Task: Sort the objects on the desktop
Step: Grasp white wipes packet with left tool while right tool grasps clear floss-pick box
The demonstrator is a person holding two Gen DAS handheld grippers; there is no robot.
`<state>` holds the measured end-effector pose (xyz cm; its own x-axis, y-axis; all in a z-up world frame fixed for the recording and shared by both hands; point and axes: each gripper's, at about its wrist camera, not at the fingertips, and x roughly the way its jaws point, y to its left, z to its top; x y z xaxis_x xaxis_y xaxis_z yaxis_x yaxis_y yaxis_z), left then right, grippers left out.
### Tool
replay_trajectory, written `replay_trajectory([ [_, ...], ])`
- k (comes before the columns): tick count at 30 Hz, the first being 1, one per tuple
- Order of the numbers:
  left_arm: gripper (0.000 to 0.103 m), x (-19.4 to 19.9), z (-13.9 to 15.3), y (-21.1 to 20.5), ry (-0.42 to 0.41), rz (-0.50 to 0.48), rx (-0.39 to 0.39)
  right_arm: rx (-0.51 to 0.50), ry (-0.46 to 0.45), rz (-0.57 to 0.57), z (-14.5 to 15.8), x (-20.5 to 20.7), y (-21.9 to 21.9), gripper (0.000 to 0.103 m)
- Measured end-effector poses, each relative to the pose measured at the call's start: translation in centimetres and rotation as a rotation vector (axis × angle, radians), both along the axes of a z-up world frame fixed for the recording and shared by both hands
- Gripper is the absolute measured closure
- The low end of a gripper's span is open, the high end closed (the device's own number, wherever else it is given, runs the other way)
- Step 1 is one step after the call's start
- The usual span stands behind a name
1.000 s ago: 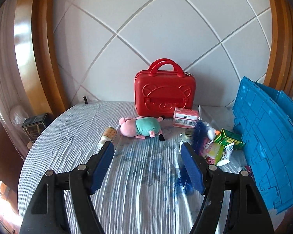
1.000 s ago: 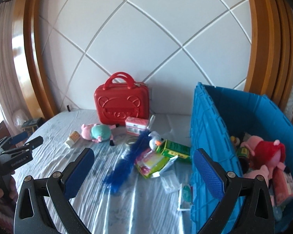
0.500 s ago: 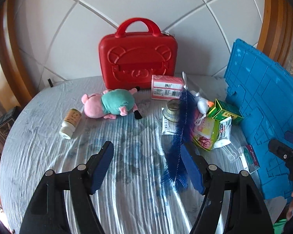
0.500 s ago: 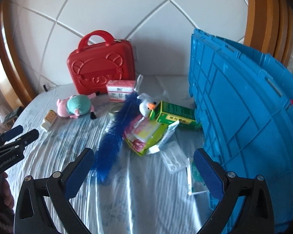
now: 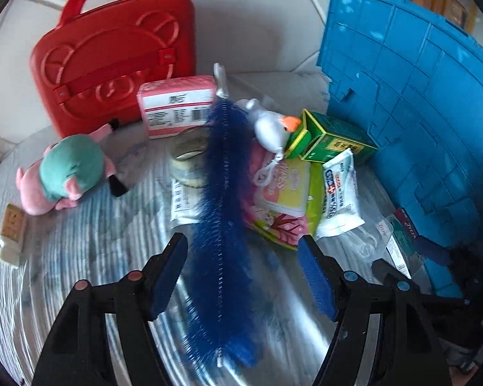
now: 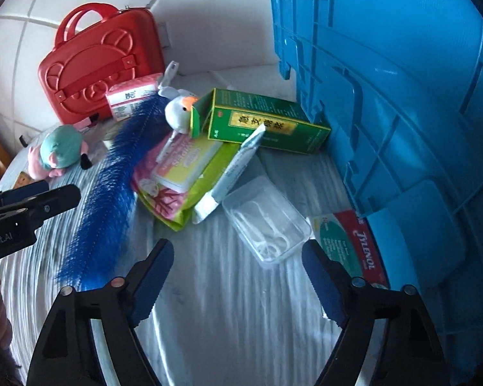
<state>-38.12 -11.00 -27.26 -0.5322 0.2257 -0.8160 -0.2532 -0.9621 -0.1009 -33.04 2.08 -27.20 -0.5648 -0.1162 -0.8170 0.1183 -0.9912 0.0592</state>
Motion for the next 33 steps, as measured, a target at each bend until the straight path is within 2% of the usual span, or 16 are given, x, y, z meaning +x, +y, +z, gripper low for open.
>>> replay_trajectory([
  [6,0.033,-1.4,-1.8,7.1,0.005,-0.226,-0.018,0.003,0.025,-0.084,-2.0,0.4,2.1,0.023],
  [8,0.033,-1.8,-3.0,9.3,0.001,-0.274,-0.051,0.028,0.040,-0.094,-2.2,0.6,2.5,0.029],
  [10,0.036,-2.6,-4.3,11.0,-0.011,-0.293,-0.079,0.049,0.053,-0.081,-2.4,0.8,2.2,0.029],
  [11,0.046,-3.0,-5.0,11.6,-0.014,-0.283,-0.100,0.059,0.057,-0.079,-2.5,0.9,2.1,0.029],
  [12,0.069,-3.5,-5.7,11.9,-0.027,-0.266,-0.131,0.061,0.055,-0.079,-2.7,0.9,2.0,0.029],
  [13,0.080,-3.8,-5.5,11.5,-0.014,-0.242,-0.096,0.053,0.045,-0.076,-2.9,0.9,2.2,0.029],
  [15,0.089,-4.4,-5.6,10.3,-0.037,-0.200,-0.088,0.046,0.027,-0.076,-3.3,0.5,2.4,0.031],
  [17,0.089,-4.3,-5.7,8.7,-0.040,-0.181,-0.073,0.043,0.021,-0.068,-3.6,-0.1,2.4,0.031],
  [20,0.089,-3.5,-5.5,6.4,-0.028,-0.138,-0.101,0.047,0.006,-0.040,-4.3,-1.4,2.0,0.031],
  [24,0.089,-2.6,-5.2,3.2,-0.035,-0.073,-0.105,0.134,0.022,-0.043,-5.2,-2.2,1.0,0.028],
  [26,0.089,-2.4,-5.1,2.3,-0.039,-0.053,-0.102,0.147,0.044,-0.025,-5.2,-2.7,0.4,0.013],
  [29,0.089,-2.5,-4.9,2.2,-0.043,-0.052,-0.099,0.184,0.077,-0.005,-5.0,-3.7,-0.3,0.005],
  [33,0.089,-2.5,-5.0,2.1,-0.038,-0.054,-0.103,0.106,0.006,0.055,-6.4,-5.3,-0.4,0.005],
])
